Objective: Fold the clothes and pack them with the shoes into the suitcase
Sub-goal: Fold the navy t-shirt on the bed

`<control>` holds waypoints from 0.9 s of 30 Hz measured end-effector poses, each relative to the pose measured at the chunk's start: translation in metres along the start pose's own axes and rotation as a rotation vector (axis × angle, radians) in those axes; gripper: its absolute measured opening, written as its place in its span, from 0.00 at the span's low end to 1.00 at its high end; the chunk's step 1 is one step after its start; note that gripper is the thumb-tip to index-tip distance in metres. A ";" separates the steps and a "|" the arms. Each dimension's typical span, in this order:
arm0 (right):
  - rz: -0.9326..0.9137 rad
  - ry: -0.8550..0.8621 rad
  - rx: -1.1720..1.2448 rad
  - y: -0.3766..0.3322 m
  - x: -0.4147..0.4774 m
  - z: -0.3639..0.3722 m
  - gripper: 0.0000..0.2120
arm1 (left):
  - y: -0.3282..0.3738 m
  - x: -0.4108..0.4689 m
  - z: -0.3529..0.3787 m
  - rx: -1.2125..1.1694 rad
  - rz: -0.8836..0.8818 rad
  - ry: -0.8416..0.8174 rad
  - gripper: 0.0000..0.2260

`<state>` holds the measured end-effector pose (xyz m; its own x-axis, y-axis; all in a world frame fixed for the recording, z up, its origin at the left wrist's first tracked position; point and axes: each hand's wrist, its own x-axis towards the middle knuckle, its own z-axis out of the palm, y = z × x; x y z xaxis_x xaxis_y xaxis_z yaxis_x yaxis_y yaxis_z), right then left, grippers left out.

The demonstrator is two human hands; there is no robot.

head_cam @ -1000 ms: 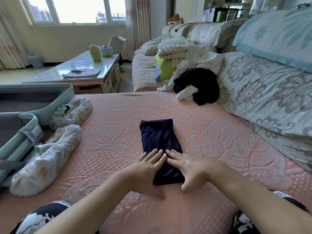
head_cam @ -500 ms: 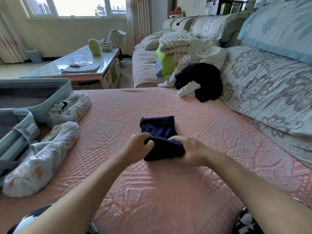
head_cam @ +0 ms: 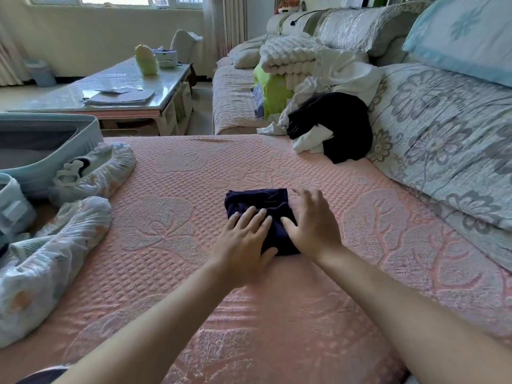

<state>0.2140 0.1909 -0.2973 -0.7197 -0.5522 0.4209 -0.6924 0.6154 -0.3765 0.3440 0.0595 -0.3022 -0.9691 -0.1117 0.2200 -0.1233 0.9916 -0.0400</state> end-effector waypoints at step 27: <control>-0.085 -0.484 0.004 -0.017 -0.006 -0.031 0.24 | -0.025 -0.003 -0.032 -0.285 -0.179 -0.045 0.22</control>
<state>0.2313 0.2009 -0.2681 -0.6008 -0.7992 0.0192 -0.7496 0.5548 -0.3610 0.3573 0.0377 -0.2705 -0.9466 -0.2822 0.1559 -0.2338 0.9339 0.2706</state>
